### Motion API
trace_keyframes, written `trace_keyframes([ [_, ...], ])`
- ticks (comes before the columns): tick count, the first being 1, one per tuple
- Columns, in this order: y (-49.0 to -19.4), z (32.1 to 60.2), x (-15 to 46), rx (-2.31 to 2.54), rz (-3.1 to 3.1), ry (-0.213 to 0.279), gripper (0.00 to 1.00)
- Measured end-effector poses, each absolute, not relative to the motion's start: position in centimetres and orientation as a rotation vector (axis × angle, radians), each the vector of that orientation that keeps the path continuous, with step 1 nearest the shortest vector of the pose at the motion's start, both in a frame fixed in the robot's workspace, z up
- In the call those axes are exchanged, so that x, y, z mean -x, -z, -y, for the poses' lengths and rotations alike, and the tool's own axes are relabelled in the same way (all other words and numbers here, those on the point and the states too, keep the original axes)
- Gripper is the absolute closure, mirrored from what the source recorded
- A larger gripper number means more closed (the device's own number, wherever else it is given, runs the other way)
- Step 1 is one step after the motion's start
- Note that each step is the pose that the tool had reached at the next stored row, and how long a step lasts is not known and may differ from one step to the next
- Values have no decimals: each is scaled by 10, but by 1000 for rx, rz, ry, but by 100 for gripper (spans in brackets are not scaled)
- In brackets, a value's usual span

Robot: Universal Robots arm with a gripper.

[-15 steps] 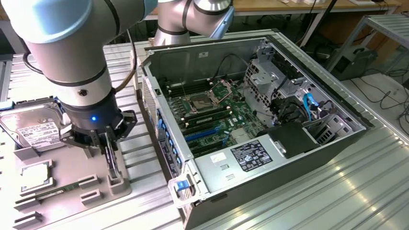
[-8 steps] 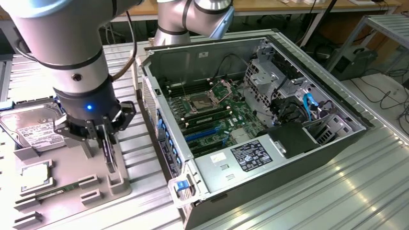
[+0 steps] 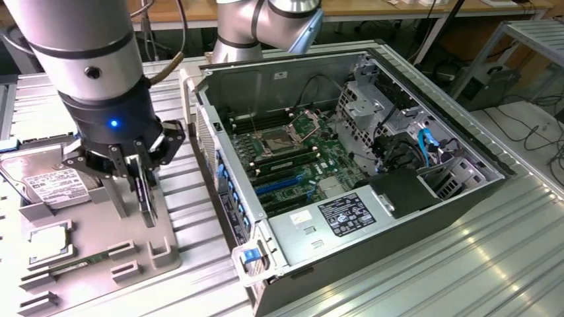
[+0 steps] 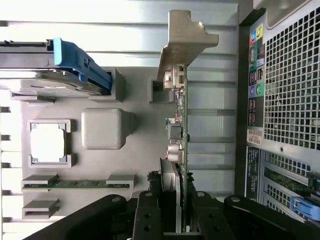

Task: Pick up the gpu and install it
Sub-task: 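Pick up the gpu and move the gpu toward the slot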

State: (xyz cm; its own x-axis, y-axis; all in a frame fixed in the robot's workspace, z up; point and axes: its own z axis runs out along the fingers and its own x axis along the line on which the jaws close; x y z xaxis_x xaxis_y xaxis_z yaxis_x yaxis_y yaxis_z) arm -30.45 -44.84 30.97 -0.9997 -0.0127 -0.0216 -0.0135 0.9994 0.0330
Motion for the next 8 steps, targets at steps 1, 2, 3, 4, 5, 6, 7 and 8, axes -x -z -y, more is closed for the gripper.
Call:
trace_keyframes([
  [1, -313, 448, 305, 20, -3120, -52, 72],
  [2, -316, 448, 305, 20, -3120, -52, 72],
  [3, -319, 448, 305, 20, -3120, -52, 72],
  [4, -322, 448, 305, 20, -3120, -52, 72],
  [5, -325, 448, 305, 21, -3120, -52, 72],
  [6, -327, 448, 305, 20, -3120, -52, 72],
  [7, -330, 448, 305, 20, -3120, -52, 72],
  [8, -333, 448, 305, 21, -3120, -52, 72],
])
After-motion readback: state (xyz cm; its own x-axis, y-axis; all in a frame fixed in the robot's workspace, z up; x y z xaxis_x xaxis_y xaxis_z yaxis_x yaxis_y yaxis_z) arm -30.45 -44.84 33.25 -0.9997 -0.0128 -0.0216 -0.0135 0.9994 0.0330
